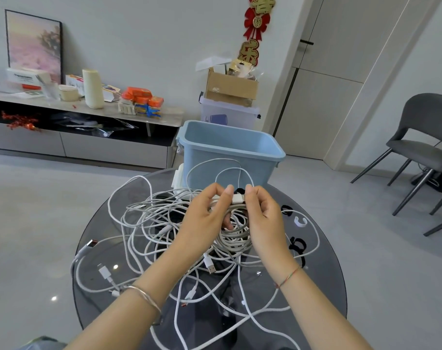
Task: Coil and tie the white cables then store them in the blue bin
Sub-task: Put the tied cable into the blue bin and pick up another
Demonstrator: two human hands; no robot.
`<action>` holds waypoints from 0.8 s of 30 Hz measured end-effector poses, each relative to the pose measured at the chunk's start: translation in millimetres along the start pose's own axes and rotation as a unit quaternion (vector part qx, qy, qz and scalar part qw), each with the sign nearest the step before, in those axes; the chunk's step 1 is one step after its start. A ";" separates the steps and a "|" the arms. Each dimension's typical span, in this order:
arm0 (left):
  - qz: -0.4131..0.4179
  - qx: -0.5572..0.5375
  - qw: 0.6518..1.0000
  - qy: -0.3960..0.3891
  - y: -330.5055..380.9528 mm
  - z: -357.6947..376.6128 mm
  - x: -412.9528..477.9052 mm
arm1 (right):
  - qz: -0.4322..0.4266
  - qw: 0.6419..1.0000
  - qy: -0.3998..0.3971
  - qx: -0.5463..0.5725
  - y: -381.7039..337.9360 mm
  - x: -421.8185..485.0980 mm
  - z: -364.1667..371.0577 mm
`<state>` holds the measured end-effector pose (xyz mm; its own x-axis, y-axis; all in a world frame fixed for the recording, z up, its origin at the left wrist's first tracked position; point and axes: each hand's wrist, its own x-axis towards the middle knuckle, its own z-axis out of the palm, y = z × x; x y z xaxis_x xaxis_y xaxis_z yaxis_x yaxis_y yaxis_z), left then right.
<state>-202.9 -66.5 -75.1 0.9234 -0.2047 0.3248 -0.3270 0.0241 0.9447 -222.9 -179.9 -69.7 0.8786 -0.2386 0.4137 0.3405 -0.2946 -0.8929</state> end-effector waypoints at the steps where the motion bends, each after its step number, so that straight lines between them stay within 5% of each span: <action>1: -0.010 -0.025 1.000 0.015 0.1 3.1 -1.5 | -0.004 1.000 -0.005 0.002 0.7 0.2 -0.1; 6: -0.046 -0.089 0.994 0.038 1.3 10.6 -4.6 | -0.006 0.999 -0.041 0.026 -3.5 1.2 -3.9; 13: -0.061 -0.135 0.989 0.007 -1.7 -5.1 5.3 | 0.145 0.977 -0.067 0.143 2.5 11.6 -12.2; 18: -0.068 -0.124 0.989 -0.050 -2.1 -9.0 2.1 | 0.075 0.992 -0.083 -0.055 6.8 24.4 -40.4; 21: -0.056 -0.106 0.989 -0.082 -2.8 -8.2 0.7 | 0.025 0.966 -0.110 -0.231 11.1 28.8 -54.6; 24: -0.043 -0.104 0.989 -0.101 -3.5 -7.4 0.7 | 0.015 0.955 -0.151 -0.254 10.5 29.6 -59.4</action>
<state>-199.6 -59.5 -77.9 0.8802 -0.4047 0.2478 -0.1820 0.1944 0.9639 -213.2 -245.0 -56.2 0.9683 0.0011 0.2498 0.1738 -0.7213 -0.6705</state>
